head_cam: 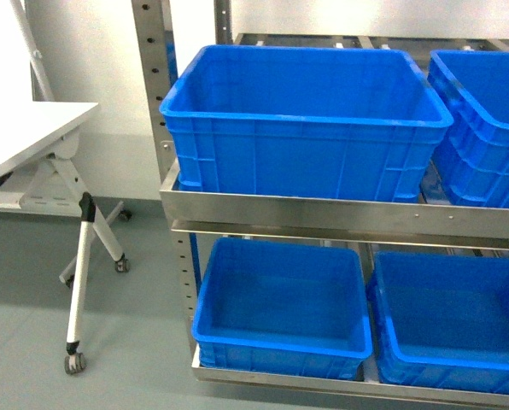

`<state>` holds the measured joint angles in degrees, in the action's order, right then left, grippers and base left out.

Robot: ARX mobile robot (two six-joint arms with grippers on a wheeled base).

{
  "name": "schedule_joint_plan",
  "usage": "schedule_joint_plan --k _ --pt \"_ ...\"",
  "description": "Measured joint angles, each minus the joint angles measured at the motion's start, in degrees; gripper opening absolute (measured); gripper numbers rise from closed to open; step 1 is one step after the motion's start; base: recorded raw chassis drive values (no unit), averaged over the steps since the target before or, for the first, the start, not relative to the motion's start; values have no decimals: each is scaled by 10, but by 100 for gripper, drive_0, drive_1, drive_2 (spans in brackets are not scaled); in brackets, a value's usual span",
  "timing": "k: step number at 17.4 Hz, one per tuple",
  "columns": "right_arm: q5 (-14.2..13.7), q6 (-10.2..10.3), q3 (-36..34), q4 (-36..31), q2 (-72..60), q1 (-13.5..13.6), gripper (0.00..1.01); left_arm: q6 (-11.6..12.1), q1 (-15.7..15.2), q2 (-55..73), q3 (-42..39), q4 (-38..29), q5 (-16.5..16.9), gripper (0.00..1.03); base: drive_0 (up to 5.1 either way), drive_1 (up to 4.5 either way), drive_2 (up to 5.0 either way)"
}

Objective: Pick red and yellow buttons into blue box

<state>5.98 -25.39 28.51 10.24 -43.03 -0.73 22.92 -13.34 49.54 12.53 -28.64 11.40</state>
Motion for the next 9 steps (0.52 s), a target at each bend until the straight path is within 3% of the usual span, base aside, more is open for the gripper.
schedule_joint_plan --k 9 --pt "0 0 0 -1 0 0 39 0 0 -1 0 0 0 25 480 -235 -235"
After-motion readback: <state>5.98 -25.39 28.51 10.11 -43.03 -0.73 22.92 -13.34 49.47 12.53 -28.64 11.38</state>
